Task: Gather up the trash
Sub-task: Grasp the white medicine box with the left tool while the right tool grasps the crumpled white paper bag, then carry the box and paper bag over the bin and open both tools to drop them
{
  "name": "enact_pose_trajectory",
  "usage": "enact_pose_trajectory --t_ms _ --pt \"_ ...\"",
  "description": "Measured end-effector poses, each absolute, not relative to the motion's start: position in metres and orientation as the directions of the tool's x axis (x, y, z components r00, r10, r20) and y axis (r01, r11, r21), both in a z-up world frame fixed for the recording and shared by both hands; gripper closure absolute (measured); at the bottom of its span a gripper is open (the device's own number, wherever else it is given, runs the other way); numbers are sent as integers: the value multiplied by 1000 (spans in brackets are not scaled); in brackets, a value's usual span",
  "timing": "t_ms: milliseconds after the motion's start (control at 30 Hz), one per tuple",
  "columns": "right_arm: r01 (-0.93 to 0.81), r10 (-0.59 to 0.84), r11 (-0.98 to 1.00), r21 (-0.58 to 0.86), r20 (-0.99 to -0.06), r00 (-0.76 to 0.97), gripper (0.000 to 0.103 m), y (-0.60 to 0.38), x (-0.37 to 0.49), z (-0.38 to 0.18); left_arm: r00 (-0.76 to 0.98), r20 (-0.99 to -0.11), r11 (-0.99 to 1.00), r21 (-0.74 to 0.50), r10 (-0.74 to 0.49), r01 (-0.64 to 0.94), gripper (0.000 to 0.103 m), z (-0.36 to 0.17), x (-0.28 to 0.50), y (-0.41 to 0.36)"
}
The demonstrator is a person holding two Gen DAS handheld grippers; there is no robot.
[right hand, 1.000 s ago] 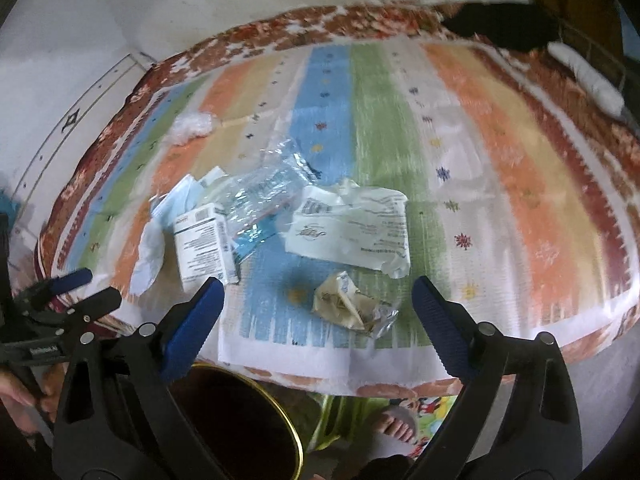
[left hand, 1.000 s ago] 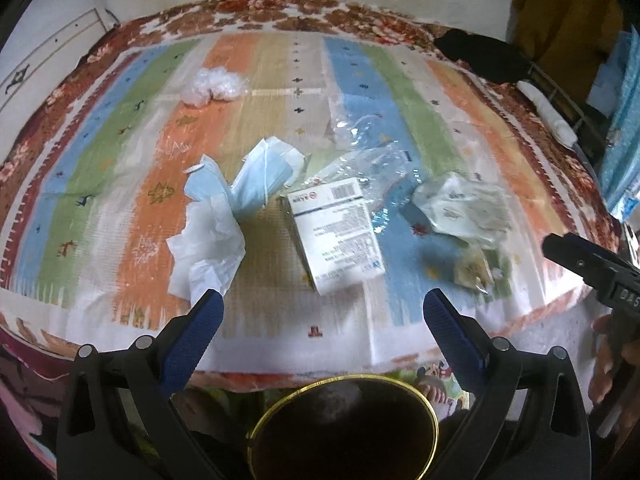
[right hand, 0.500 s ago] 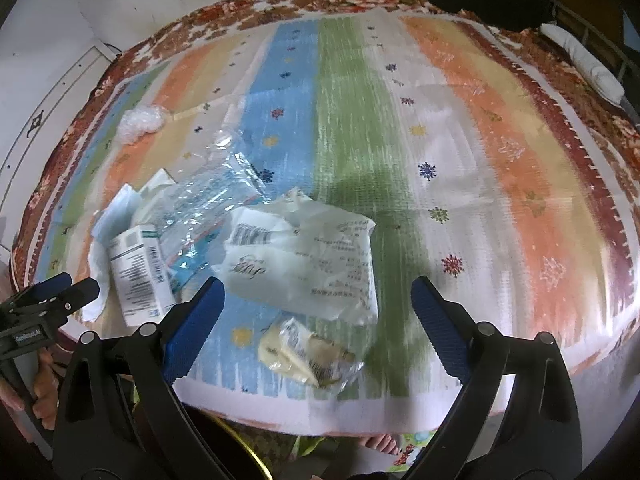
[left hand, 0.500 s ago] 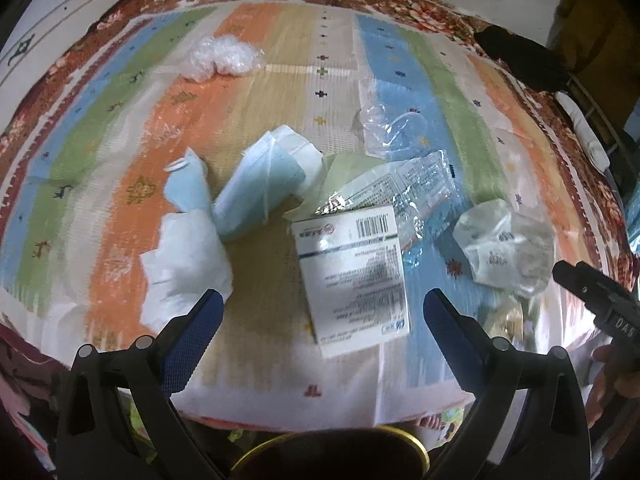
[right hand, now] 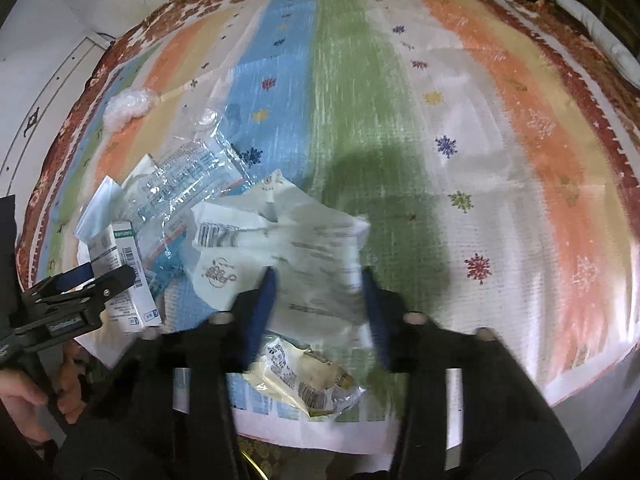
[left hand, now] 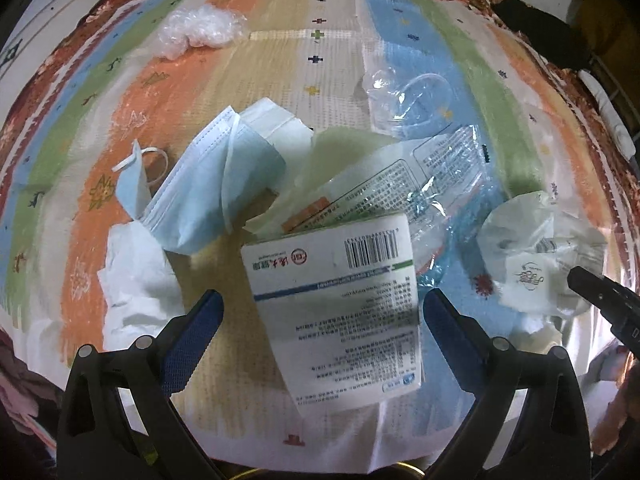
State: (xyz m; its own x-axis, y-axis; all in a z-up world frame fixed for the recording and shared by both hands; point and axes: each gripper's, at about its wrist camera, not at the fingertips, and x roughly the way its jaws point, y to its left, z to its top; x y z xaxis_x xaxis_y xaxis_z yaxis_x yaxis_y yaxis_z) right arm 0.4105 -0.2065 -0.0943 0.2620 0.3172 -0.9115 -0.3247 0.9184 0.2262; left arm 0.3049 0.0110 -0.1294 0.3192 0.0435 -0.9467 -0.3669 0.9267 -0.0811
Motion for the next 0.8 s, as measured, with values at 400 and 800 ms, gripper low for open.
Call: enact_pose_trajectory --t_ms 400,800 --pt "-359 369 897 257 -883 289 101 -204 394 -71 345 -938 954 -78 27 -288 26 -107 292 11" --pt "-412 406 876 249 -842 355 101 -206 334 -21 482 -876 954 -171 -32 -247 26 -36 233 16"
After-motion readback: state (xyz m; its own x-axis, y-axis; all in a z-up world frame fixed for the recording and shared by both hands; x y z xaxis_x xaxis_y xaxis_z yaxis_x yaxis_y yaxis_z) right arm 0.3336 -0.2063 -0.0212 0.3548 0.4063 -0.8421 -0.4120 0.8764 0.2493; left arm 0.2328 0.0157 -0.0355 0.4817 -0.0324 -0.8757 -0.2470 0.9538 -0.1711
